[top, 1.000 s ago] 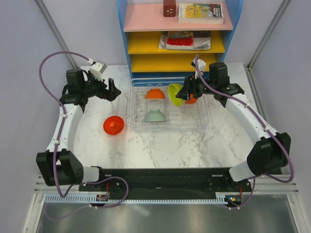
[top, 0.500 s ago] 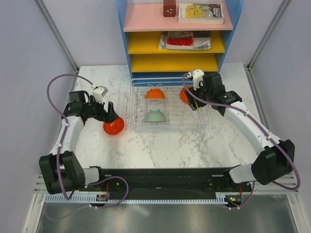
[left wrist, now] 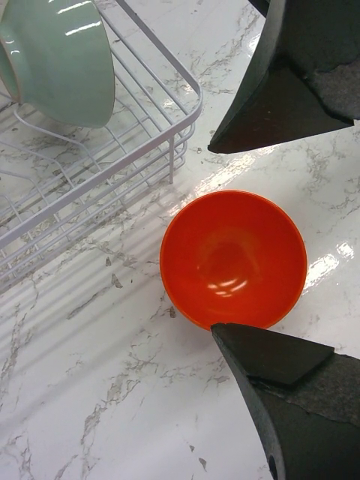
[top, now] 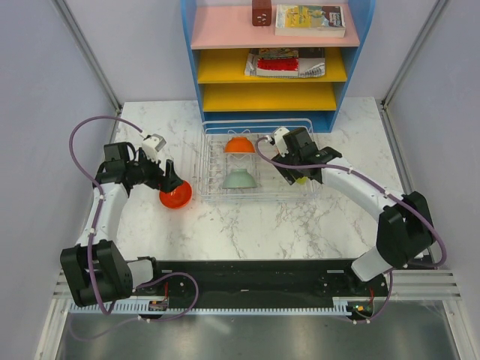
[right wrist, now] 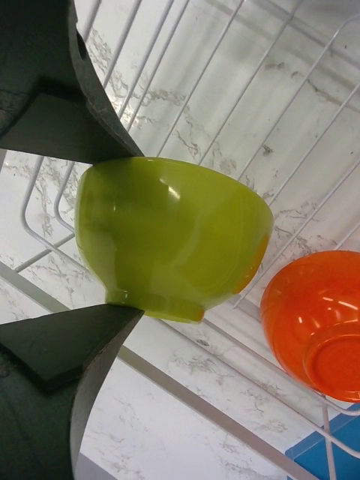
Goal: Load the bowls into the dish rack
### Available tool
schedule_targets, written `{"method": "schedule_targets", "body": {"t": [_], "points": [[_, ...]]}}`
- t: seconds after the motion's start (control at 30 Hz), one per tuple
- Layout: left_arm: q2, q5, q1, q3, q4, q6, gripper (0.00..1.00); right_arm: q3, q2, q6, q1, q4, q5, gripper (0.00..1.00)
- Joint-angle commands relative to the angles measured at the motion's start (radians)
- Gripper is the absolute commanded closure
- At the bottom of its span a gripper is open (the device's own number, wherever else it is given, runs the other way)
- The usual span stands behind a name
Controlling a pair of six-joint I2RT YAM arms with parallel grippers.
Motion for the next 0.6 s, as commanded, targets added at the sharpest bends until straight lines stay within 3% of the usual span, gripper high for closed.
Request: {"method": "schedule_targets", "body": {"t": [0.0, 0.3, 0.57], "points": [[-0.018, 0.048, 0.005, -0.006, -0.003, 0.042, 0.0, -0.003, 0.022, -0.015, 0.015, 0.062, 0.122, 1.0], [-0.021, 0.059, 0.006, -0.008, -0.006, 0.047, 0.0, -0.004, 0.091, -0.013, 0.049, 0.068, 0.231, 1.0], [-0.012, 0.065, 0.008, -0.006, -0.012, 0.058, 0.0, 0.009, 0.128, -0.018, 0.067, 0.03, 0.215, 1.0]]}}
